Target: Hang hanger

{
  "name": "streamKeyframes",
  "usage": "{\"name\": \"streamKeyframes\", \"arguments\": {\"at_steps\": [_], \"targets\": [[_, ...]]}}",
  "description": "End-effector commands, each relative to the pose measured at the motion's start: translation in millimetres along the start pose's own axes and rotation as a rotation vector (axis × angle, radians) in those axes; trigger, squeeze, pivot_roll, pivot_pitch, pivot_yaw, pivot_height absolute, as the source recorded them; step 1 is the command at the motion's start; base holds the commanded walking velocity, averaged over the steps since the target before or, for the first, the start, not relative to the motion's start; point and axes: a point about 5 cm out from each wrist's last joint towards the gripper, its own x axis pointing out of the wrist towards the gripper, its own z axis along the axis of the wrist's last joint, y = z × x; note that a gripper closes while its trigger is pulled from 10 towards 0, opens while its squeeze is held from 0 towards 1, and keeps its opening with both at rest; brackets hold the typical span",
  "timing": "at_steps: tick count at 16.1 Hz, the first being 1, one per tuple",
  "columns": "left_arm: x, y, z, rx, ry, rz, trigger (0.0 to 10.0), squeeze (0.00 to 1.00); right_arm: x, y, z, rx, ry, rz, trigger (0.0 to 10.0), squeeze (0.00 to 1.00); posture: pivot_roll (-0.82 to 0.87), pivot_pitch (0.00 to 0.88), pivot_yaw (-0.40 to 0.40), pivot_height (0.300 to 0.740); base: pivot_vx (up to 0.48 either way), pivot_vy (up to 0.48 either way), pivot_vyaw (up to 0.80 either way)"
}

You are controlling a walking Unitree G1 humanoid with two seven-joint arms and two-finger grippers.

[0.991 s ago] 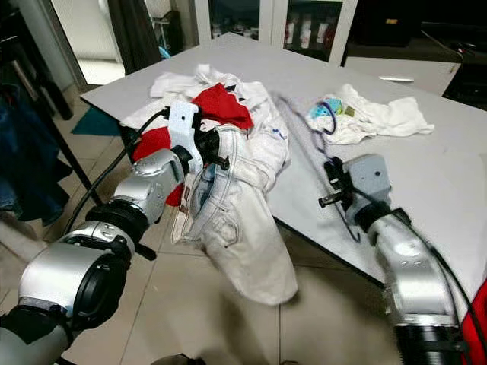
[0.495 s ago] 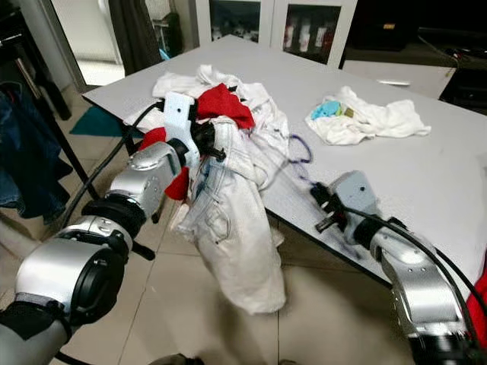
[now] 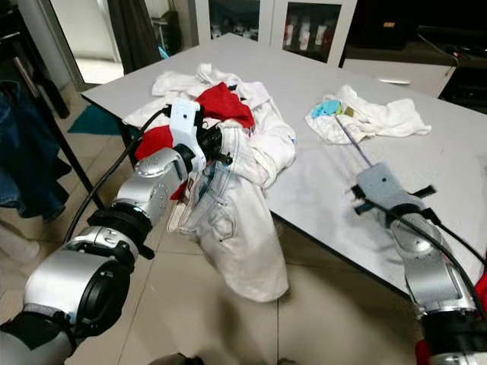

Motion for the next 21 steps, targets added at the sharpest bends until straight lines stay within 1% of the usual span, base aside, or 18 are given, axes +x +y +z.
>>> {"name": "streamKeyframes", "arguments": {"at_steps": [1, 2, 3, 4, 5, 6, 7, 8, 9, 21], "targets": [[2.3, -2.4, 12, 0.009, -0.051, -0.007, 10.0, 0.0, 1.9, 6.5, 2, -0.07, -0.02, 0.013, 10.0, 0.0, -0.13, 0.0, 0.028, 0.74, 0.0, 0.0, 0.0], [2.0, -2.3, 12, 0.008, -0.055, -0.005, 10.0, 0.0, 0.3, 15.6, 3, -0.058, -0.031, 0.042, 10.0, 0.0, -0.12, 0.0, 0.026, 0.74, 0.0, 0.0, 0.0], [1.8, -2.3, 13, 0.007, -0.058, -0.005, 10.0, 0.0, -2.3, 26.0, 4, -0.092, -0.049, 0.082, 10.0, 0.0, -0.12, 0.0, 0.026, 0.74, 0.0, 0.0, 0.0], [1.8, -2.5, 14, 0.006, -0.06, -0.005, 10.0, 0.0, -4.6, 34.2, 2, -0.103, -0.051, 0.115, 10.0, 0.09, -0.12, 0.0, 0.026, 0.74, 0.0, 0.0, 0.0], [1.8, -2.9, 14, 0.006, -0.06, -0.006, 10.0, 0.0, -5.8, 39.6, 0, -0.098, -0.048, 0.128, 10.0, 1.0, -0.12, 0.0, 0.026, 0.74, 0.0, 0.0, 0.0], [2.1, -3.8, 14, 0.005, -0.061, -0.009, 10.0, 0.0, -7.7, 46.8, -2, -0.067, -0.037, 0.17, 10.0, 1.0, -0.12, 0.0, 0.026, 0.74, 0.0, 0.0, 0.0], [2.6, -4.8, 14, 0.005, -0.062, -0.012, 10.0, 0.0, -8.7, 49.9, -3, -0.032, -0.032, 0.192, 10.0, 1.0, -0.12, 0.0, 0.026, 0.74, 0.0, 0.0, 0.0], [2.9, -5.2, 15, 0.005, -0.062, -0.014, 10.0, 0.0, -8.6, 48.9, -1, 0.009, -0.041, 0.2, 10.0, 1.0, -0.14, 0.0, 0.031, 0.74, 0.0, 0.0, 0.0], [2.9, -5.4, 15, 0.006, -0.062, -0.015, 10.0, 0.0, -8.5, 47.7, 0, 0.023, -0.046, 0.204, 10.0, 1.0, -0.14, 0.0, 0.031, 0.74, 0.0, 0.0, 0.0], [2.9, -5.4, 15, 0.006, -0.062, -0.015, 10.0, 0.0, -8.5, 47.7, 0, 0.023, -0.046, 0.204, 10.0, 1.0, -0.14, 0.0, 0.031, 0.74, 0.0, 0.0, 0.0]]}}
